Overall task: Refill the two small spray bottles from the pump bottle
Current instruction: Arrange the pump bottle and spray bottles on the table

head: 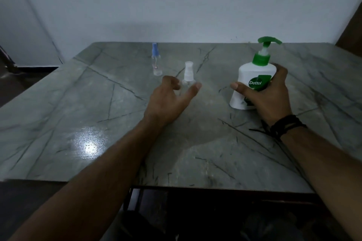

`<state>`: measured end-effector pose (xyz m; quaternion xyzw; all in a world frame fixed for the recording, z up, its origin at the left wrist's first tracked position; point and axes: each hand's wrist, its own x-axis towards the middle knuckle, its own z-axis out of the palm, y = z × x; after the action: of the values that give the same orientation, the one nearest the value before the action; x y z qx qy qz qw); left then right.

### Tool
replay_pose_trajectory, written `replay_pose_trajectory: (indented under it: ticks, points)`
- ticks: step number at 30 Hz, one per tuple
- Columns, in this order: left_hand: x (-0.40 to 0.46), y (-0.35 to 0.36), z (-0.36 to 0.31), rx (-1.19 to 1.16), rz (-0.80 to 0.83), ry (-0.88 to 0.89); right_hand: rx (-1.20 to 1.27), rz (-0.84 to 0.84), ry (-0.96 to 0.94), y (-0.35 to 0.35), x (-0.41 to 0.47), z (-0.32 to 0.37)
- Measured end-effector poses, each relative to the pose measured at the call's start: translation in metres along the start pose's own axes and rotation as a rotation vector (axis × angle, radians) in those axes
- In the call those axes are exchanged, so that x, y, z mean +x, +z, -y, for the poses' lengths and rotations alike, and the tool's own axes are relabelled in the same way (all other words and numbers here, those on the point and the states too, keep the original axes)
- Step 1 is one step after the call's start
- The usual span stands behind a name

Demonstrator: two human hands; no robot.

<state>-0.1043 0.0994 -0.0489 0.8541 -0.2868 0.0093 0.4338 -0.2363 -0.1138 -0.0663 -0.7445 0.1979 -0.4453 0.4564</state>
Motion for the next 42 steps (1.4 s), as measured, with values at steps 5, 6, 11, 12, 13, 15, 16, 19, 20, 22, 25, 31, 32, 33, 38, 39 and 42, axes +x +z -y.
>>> replay_pose_trajectory:
  ticks: [5, 6, 11, 12, 13, 15, 16, 19, 20, 22, 25, 31, 32, 33, 38, 39, 42]
  points:
    - [0.035, -0.036, 0.017, -0.138, -0.231, -0.066, 0.064, -0.011, 0.006, 0.000, 0.000, 0.001]
    - [0.045, -0.043, 0.024, -0.109, -0.261, -0.076, 0.064, -0.010, 0.005, 0.000, 0.000, 0.001]
    - [0.089, -0.051, 0.050, 0.035, -0.206, -0.064, 0.060, -0.014, 0.002, 0.001, 0.001, 0.002]
    - [0.096, -0.049, 0.053, 0.051, -0.188, -0.070, 0.055, -0.015, 0.001, 0.001, 0.001, 0.001]
    - [0.102, -0.047, 0.054, 0.056, -0.173, -0.077, 0.049, -0.014, -0.002, 0.001, 0.001, 0.001]
    - [0.114, -0.043, 0.055, 0.045, -0.156, -0.098, 0.046, -0.013, -0.003, 0.002, 0.002, 0.000]
    - [0.118, -0.041, 0.056, 0.037, -0.151, -0.108, 0.044, -0.014, -0.002, 0.002, 0.002, 0.000]
    - [0.128, -0.035, 0.059, 0.001, -0.139, -0.129, 0.034, -0.008, -0.008, 0.003, 0.002, 0.000]
    - [0.131, -0.035, 0.060, -0.012, -0.139, -0.137, 0.033, -0.006, -0.007, 0.004, 0.002, 0.000]
    - [0.136, -0.033, 0.063, -0.026, -0.136, -0.141, 0.034, -0.002, -0.004, 0.004, 0.002, -0.001]
    - [0.142, -0.033, 0.065, 0.054, -0.113, -0.133, 0.031, 0.003, -0.007, 0.003, 0.002, 0.000]
    - [0.140, -0.034, 0.068, 0.135, -0.132, -0.099, 0.022, 0.008, -0.013, 0.003, 0.003, -0.002]
    - [0.137, -0.035, 0.068, 0.145, -0.133, -0.091, 0.022, 0.010, -0.012, 0.003, 0.003, -0.003]
    - [0.133, -0.036, 0.069, 0.151, -0.129, -0.083, 0.023, 0.013, -0.011, 0.003, 0.003, -0.003]
    - [0.101, -0.051, 0.073, 0.166, -0.074, -0.080, 0.028, 0.018, -0.001, 0.002, 0.004, -0.005]
    - [0.093, -0.055, 0.073, 0.174, -0.051, -0.071, 0.029, 0.019, -0.002, 0.002, 0.004, -0.005]
    - [0.068, -0.067, 0.071, 0.211, 0.003, -0.044, 0.038, 0.014, 0.002, 0.002, 0.004, -0.004]
